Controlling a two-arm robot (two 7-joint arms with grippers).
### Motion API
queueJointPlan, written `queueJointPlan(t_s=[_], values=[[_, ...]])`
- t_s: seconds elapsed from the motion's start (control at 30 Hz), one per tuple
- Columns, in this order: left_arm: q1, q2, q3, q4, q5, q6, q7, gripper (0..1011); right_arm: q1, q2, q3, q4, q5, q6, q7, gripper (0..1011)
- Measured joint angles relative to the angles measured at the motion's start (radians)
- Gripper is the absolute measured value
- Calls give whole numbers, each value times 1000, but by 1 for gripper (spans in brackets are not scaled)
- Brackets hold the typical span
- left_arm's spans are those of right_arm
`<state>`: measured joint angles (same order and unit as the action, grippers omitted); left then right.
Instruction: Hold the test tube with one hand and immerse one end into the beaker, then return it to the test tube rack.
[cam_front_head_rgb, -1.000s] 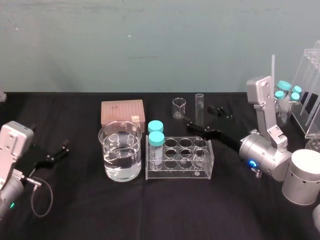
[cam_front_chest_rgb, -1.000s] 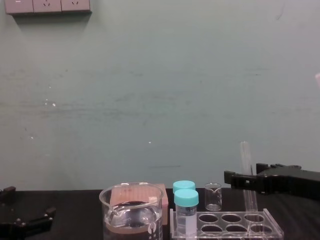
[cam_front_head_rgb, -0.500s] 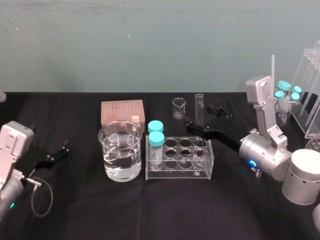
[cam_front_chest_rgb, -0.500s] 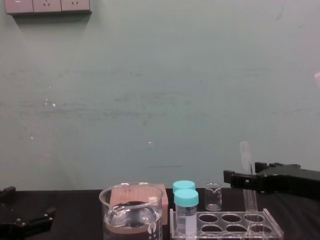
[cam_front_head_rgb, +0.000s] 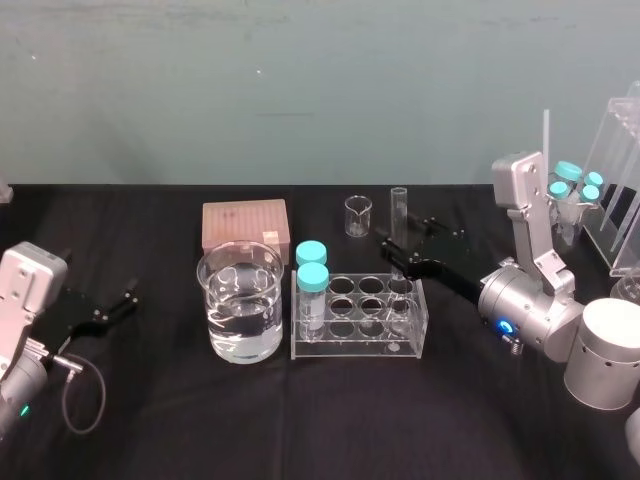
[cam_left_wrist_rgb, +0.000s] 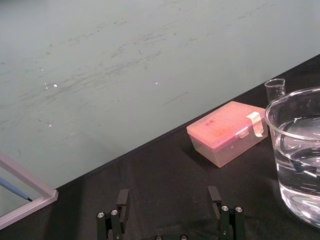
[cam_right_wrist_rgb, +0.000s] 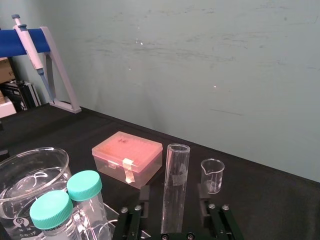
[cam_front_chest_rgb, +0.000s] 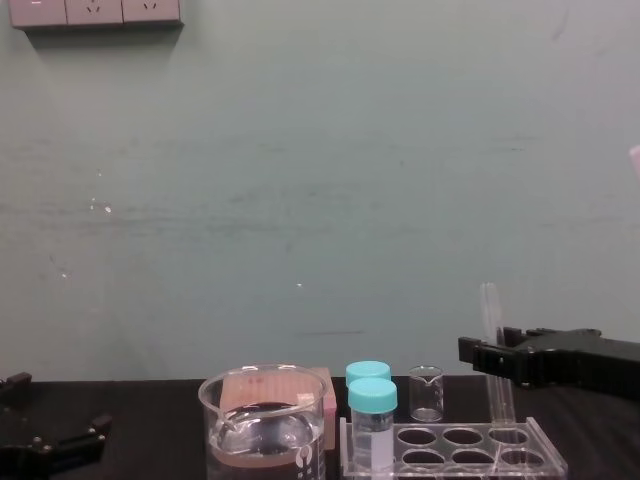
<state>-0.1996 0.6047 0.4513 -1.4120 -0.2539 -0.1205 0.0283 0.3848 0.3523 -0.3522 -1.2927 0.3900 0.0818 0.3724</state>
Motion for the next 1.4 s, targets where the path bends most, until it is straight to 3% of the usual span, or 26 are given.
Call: queueJointPlan(t_s=[0.3, 0.4, 1.03, 1.4], values=[[0, 0, 0, 0, 0, 0, 0, 1000, 0, 0, 0, 0, 1, 1, -1, 292], [0, 0, 0, 0, 0, 0, 0, 1000, 0, 0, 0, 0, 1, 1, -1, 234], [0, 0, 0, 0, 0, 0, 0, 1000, 0, 0, 0, 0, 1, 1, -1, 226], [0, 0, 0, 0, 0, 0, 0, 1000, -24, -14, 24, -6, -20, -105, 12, 226]])
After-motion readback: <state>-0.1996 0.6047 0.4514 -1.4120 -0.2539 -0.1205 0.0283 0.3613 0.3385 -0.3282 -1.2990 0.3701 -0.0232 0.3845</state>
